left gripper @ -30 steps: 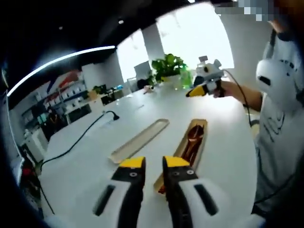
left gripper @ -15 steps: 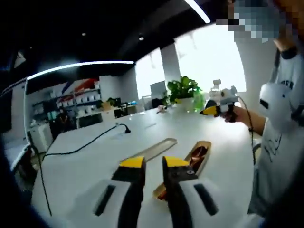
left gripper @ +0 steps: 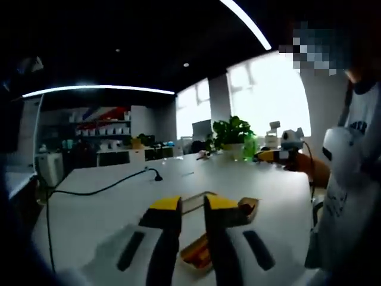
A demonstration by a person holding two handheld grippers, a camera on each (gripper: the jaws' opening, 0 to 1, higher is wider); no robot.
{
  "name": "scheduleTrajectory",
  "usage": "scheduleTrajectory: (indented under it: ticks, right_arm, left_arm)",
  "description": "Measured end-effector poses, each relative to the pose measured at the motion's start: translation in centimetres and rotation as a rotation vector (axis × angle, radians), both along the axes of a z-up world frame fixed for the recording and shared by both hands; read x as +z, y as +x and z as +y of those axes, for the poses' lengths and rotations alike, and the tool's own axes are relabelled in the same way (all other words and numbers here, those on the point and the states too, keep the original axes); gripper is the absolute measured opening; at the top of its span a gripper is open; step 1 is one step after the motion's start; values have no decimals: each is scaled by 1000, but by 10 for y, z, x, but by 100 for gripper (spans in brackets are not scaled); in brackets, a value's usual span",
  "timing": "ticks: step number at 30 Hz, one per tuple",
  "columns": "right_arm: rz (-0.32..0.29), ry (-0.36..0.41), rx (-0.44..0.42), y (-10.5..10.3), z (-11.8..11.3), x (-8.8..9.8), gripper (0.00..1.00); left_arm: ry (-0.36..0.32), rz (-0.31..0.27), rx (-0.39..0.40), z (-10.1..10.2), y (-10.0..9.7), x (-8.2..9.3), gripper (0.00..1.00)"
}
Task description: Arrange the utensils inside the cutlery case until each visible utensil rests in its matching compartment.
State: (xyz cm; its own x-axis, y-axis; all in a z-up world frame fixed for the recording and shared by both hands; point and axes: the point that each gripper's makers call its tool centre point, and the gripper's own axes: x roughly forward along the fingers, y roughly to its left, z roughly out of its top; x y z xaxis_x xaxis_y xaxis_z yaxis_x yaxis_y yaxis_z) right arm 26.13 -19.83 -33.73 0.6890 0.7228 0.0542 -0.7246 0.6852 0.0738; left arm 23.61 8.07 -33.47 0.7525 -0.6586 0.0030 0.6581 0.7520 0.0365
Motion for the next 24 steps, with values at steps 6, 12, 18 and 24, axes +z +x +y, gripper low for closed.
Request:
scheduleTrajectory:
  ticks: [6,12,18,24]
  right_arm:
    - [-38,-104,-22,7,-9,-2,15]
    - [-33,-95,-10,9,-7,3,18]
    - [-20,-137,3,14,7,-5,18]
    - [100,-90,-72,35,0,-16,13]
  left_arm:
    - [69,0,52,6,6,-12,15]
    - [67,-14,42,7,3,-13,15]
    - [72,-13,51,17,2,-18,15]
    - [68,0,73,29,-1,-23,15]
